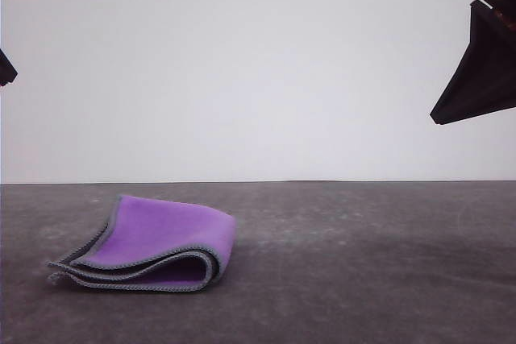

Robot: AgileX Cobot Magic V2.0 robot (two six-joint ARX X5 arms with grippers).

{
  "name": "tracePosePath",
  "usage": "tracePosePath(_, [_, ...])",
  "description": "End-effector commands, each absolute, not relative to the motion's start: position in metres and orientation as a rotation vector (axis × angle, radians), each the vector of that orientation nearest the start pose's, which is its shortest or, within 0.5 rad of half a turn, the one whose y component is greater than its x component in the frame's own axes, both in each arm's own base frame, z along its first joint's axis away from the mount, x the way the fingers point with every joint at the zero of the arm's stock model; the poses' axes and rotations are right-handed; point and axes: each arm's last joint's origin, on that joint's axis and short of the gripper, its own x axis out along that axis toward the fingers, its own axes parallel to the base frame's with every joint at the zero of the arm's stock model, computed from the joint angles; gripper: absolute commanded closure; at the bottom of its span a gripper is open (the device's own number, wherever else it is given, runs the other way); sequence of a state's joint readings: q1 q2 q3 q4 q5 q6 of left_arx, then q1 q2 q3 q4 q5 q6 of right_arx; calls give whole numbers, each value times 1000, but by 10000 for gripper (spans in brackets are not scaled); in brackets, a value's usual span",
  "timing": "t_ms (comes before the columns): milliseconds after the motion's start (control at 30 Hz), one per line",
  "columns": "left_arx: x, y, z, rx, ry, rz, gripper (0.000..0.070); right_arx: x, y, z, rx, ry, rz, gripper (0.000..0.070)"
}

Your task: Fold clothes

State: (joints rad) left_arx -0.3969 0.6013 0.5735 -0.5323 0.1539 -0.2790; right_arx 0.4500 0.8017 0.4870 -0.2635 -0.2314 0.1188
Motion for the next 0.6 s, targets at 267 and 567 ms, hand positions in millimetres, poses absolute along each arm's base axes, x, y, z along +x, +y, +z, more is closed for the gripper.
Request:
tracePosePath(267, [113,-38,242,-76,449,-406,700,149,81,222,45,618,629,686])
tracePosePath(567, [95,-9,194,-50,255,-183,700,149,81,222,45,618,629,686])
